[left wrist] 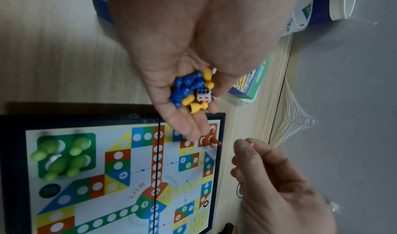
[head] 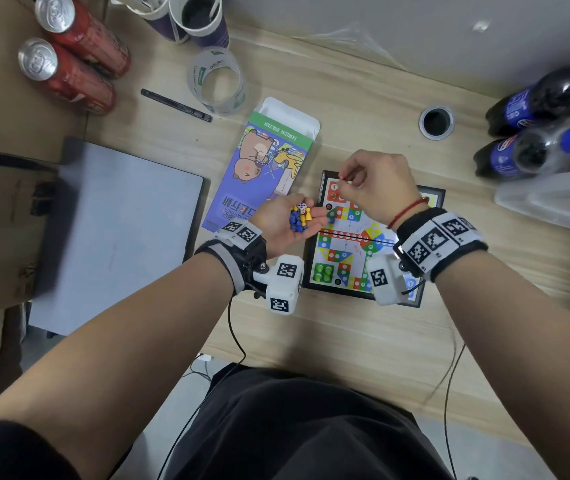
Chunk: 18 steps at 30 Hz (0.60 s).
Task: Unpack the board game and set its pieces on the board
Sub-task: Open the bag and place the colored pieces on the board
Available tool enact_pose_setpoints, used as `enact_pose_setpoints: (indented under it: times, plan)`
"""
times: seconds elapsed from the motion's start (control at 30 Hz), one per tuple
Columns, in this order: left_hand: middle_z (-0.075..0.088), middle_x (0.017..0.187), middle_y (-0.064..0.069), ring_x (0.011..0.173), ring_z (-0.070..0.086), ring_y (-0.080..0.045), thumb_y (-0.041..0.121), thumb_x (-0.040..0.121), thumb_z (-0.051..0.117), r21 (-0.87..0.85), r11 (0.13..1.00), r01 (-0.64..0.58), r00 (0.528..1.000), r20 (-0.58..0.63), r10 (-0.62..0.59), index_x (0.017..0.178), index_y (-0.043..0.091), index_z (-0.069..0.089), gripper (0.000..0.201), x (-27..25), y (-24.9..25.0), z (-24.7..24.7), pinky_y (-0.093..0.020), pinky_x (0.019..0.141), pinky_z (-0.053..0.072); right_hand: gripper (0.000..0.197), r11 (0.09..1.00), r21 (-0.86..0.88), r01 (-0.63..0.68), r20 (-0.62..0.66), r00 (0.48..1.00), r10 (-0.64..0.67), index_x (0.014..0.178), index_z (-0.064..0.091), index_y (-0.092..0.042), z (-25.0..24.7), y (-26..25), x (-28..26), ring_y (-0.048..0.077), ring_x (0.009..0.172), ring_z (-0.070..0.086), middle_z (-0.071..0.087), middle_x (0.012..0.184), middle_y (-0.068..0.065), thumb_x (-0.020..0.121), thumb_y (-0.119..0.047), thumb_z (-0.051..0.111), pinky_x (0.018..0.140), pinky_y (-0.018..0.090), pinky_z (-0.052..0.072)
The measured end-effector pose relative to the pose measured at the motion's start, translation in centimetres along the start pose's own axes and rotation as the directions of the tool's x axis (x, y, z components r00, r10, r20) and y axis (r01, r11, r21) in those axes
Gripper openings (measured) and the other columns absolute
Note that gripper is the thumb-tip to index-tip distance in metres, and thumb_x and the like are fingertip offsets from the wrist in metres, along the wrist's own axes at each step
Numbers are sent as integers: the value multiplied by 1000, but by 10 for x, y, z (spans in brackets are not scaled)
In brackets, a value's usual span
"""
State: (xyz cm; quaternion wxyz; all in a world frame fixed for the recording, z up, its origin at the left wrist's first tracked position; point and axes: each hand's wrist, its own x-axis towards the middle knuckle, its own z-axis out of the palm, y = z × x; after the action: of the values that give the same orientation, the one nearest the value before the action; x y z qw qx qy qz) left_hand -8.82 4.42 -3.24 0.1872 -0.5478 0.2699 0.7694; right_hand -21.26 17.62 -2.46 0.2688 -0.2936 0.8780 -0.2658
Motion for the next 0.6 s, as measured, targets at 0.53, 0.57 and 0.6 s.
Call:
enact_pose_setpoints:
  times: [0.53,0.57,0.6]
  plan:
    - [72,70,-7,75,70,-21,24,104,36,41,999,0,1000,26,-1,79,8,57,36,2,-2,-1,-32,88,51,18,984,-166,71,88,995,-57,95,73,-22,21,15,14,25,94,57,63,94,3,79,-20,66,78,34,48]
    - [71,69,-7,76,69,-21,24,104,36,42,999,3,1000,25,-4,79,8,57,37,2,-2,-1,-32,89,50,20,985,-161,66,93,994,-52,97,73,-23,20,14,13,25,94,57,62,95,3,78,-20,65,77,33,48]
    - [71,68,-6,75,69,-21,24,104,36,42,999,6,1000,25,-7,78,8,57,37,2,-2,-1,-32,90,50,22,987,-150,63,98,994,-48,98,72,-24,20,14,13,24,94,57,61,95,3,78,-19,64,78,33,48]
